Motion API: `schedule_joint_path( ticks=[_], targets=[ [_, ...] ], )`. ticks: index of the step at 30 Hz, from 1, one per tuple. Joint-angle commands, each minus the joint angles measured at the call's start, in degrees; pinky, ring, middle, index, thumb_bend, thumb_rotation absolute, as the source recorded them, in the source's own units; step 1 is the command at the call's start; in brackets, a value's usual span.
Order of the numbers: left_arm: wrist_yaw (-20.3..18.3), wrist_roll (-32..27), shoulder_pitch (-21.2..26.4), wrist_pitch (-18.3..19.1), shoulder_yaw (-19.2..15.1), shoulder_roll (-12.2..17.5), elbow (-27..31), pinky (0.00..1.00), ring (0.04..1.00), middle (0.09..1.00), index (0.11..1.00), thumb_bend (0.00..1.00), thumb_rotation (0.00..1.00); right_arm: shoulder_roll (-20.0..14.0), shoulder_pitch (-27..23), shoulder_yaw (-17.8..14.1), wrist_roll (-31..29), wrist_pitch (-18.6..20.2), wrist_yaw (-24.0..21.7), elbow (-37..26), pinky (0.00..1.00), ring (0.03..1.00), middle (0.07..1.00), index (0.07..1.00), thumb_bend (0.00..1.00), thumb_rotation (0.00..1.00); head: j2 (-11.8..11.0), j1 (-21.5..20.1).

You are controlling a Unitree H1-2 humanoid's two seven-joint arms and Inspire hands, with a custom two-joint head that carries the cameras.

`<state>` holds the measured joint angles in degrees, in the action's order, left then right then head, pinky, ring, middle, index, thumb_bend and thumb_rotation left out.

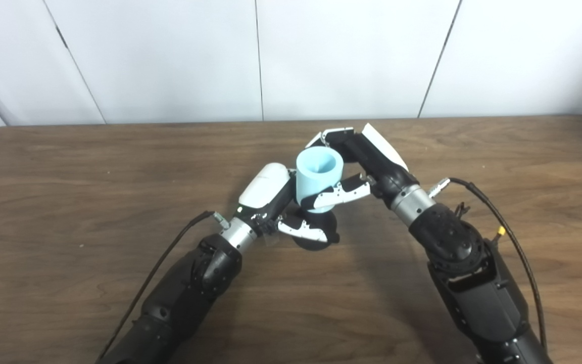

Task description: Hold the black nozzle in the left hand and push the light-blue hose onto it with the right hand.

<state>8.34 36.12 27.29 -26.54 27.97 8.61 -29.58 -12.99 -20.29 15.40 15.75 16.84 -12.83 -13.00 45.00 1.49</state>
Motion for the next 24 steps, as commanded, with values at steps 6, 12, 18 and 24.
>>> schedule_joint_path(
  ticks=[6,12,18,24],
  targets=[
    [-0.9,1.5,-8.8,2.5,2.1,-0.6,-5.2,0.33,0.386,0.453,0.507,0.5,0.0,-2.6,3.8,3.5,1.8,-2.1,-3.3,3.9,0.36,0.422,0.485,0.492,0.52,0.0,0.3,0.1],
    [-0.4,2.2,-8.7,2.6,2.2,-0.4,-5.5,0.32,0.382,0.449,0.506,0.5,0.0,-3.9,4.1,4.7,1.3,-1.2,-4.0,3.4,0.36,0.421,0.483,0.493,0.52,0.0,0.1,0.0],
    [-1.1,1.9,-8.7,3.0,2.1,-0.4,-5.5,0.31,0.38,0.45,0.508,0.5,0.0,-4.8,2.2,4.1,-0.6,-1.2,-4.7,2.0,0.41,0.45,0.639,0.645,0.52,0.0,-0.3,-0.3],
    [-1.0,1.5,-8.6,2.3,2.2,-0.6,-6.1,0.33,0.388,0.455,0.505,0.5,0.0,-5.4,-0.2,3.9,1.5,1.2,-4.2,-0.4,0.75,0.874,0.916,0.908,0.9,0.13,-0.7,-0.6]
  ],
)
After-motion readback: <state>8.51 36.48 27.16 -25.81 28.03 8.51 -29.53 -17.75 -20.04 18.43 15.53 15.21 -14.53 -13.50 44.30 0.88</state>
